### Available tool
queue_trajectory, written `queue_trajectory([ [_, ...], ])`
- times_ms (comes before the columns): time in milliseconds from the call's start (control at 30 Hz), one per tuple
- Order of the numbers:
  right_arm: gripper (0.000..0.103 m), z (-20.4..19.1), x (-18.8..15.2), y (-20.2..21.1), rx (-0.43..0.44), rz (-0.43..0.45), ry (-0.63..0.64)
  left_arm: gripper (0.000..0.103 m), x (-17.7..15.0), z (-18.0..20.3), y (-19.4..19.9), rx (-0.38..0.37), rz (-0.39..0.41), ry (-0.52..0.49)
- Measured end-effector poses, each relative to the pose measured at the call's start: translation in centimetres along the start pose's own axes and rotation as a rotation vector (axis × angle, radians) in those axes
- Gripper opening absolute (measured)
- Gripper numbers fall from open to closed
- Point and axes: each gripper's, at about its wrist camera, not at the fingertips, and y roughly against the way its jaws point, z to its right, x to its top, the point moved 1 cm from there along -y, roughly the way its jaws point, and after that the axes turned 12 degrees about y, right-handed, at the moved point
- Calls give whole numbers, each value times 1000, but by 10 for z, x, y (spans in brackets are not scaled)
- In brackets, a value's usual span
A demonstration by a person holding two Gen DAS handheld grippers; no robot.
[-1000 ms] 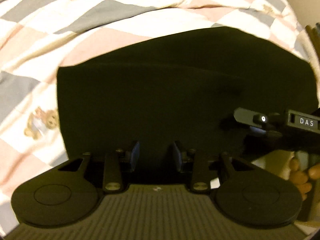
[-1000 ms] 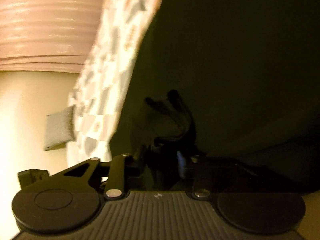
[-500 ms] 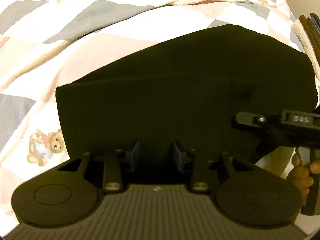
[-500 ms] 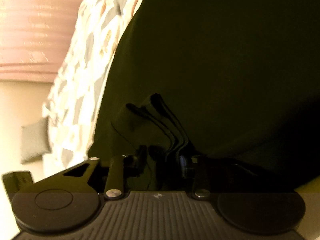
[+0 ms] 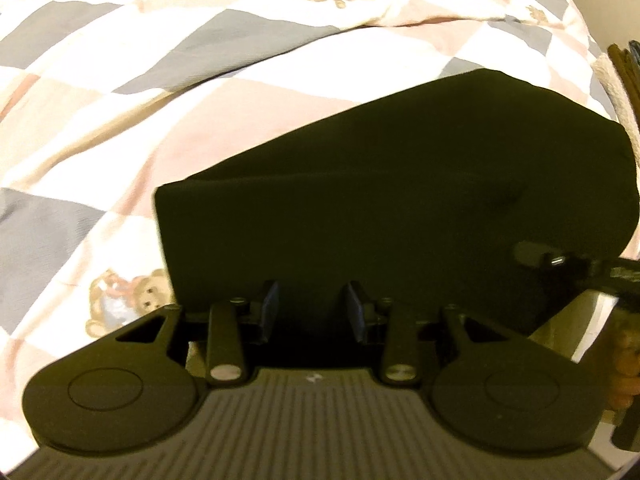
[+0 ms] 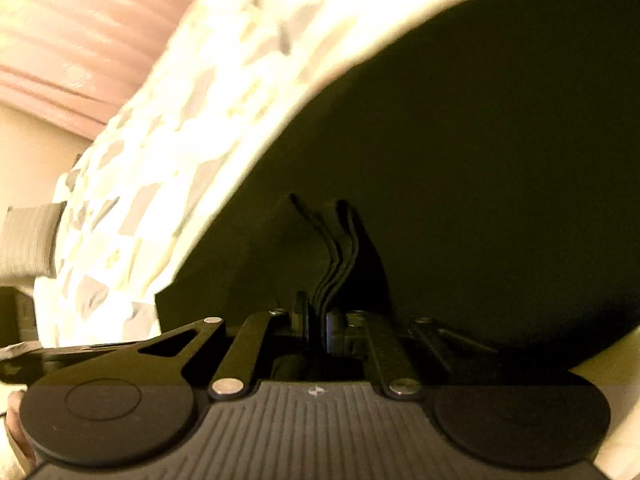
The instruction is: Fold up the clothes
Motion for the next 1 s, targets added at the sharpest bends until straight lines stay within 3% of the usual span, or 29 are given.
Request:
queue_trajectory([
  [100,6,-9,15,28,-33,87,98,32,-3,5,6,15,11,2],
  [233,6,12,40,77,-112,195,181,33,-7,33,14,-4,34,-10],
  [400,6,94,67,124,-278,260,140,36,-9,97,6,-27,45,-41],
  [500,6,157,75,117,-342,252,51,36,-10,136,-11,-23,28,-59],
  [567,6,203,73,136,-336,246,2,36,-11,161,-23,-8,20,-74],
  [667,6,217,73,142,-310,246,43,37,-14,185,-33,11,20,-95],
  [767,6,218,60,182,-292,257,88,39,-14,202,-36,25,16,-100],
  [1000,6,241,52,187,-327,250,14,39,-17,225,-35,63,24,-95],
])
